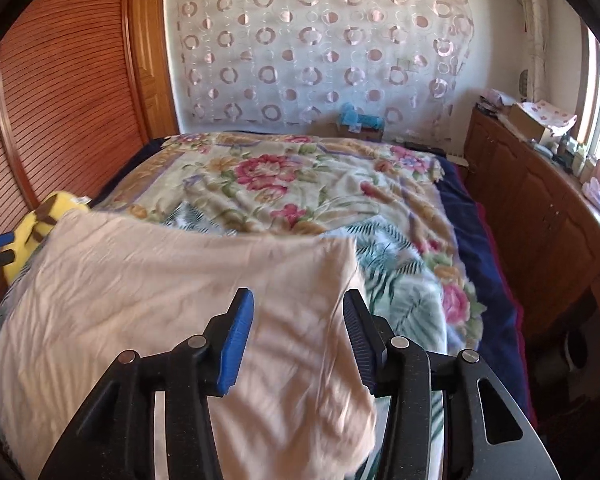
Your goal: Fold small clothes
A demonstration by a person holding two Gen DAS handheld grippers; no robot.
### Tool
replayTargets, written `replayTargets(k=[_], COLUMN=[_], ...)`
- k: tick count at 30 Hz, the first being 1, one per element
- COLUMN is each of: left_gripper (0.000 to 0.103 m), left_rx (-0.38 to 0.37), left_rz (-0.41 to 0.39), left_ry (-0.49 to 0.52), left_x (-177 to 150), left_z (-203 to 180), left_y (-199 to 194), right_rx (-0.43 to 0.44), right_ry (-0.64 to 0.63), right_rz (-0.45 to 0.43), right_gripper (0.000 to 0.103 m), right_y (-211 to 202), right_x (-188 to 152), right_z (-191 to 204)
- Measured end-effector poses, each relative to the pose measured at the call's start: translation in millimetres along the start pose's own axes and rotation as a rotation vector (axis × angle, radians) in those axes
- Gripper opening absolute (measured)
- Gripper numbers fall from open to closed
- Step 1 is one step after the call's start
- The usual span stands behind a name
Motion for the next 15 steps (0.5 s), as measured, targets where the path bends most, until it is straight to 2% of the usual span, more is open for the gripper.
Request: replayTargets(k=[3, 8, 12, 15], left_gripper=[0.07, 0.07, 0.07, 0.072], left_rx=[-0.006, -0.003, -0.004, -0.008], left_rz=[0.064, 0.126, 0.162, 0.164], left_ry=[0.007, 0.033, 0.006, 0.007], left_x=[-23.6, -51.9, -63.2, -65.6], left_z=[-11.4, -23.4, -21.4, -19.6], left_y=[8.3, 20.4, 27.7, 29.6], right_rx=[0.033, 0.051, 0.057, 0.064], right_ry=[0.011, 0.036, 0.064, 0.071], right_rz=[0.045, 0.148, 0.205, 0.222], right_gripper=[0.048, 0.049, 0.05, 0.05], right_y=[-17.3, -33.1, -36.6, -27.2], right_x=[-38.1, -81.9, -97.9, -90.2], right_z=[-3.8, -17.1, -31.3, -40.9])
Point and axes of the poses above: each gripper's, at about its wrist camera, not at the fingertips, and y roughly the way its jaws point, z to its left, x to its top, the point moved 10 cm from there along y, roughly the way its jaws point, and after that the axes turned 15 degrees about -x, right-handed, at the moved point
